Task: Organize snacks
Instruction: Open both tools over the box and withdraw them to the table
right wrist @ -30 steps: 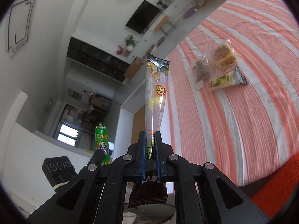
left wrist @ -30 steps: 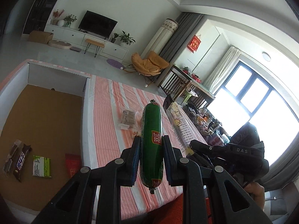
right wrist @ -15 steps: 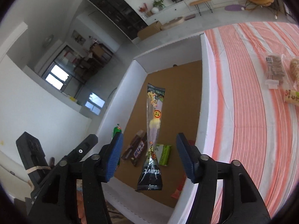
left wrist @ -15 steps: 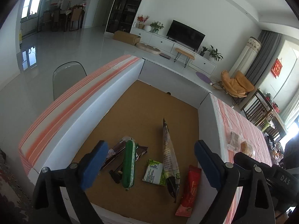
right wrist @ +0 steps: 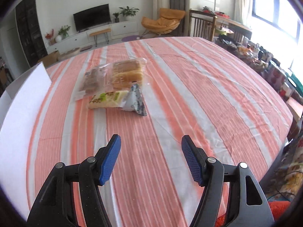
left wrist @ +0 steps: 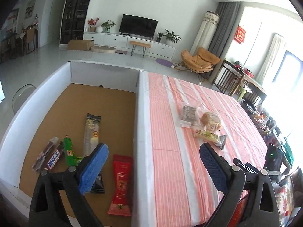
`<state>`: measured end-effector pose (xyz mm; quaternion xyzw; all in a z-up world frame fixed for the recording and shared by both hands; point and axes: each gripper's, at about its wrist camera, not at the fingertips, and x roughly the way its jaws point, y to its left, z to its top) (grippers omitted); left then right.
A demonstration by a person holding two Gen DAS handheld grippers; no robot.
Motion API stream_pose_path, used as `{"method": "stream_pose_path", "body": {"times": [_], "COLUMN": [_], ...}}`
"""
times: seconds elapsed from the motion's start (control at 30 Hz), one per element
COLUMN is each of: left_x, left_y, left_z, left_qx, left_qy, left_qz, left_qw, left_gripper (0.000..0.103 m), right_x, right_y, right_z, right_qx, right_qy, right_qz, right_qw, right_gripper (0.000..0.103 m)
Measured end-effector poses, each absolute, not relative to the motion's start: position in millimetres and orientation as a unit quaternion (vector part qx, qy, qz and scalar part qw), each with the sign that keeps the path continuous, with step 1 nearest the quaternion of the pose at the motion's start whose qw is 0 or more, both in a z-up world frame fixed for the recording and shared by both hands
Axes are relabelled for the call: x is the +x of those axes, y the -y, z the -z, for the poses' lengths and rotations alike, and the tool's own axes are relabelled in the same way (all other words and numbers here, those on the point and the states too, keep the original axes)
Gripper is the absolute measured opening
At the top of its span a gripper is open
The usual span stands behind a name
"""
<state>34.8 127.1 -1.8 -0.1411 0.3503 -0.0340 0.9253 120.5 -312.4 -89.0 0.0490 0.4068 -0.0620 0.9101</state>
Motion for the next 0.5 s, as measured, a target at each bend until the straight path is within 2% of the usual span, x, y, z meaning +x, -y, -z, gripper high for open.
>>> {"method": "stream_pose_path", "body": {"times": [0.27,0.5], "left_x": [64.8,118.0], "left_y": [16.3,64.5], "left_z": [7.1,66.9], "left_qx": [-0.056,-0.025], "left_qy": [-0.393,-0.433], "left_qz": [0.165,0.138], "left_qw": [0.903,0.89], "left_gripper": [0.099,0.099], "right_x": [106.3,120.1], "right_y": [373.2,376.0], "right_z": [106.0,120.6], "right_qx": [0.154,0.15], "right_qy": [-0.411,-0.435], "right_qz": [0.12,0.147], "right_qw": [0.891,0.876], "right_gripper": [0.07,0.07]}}
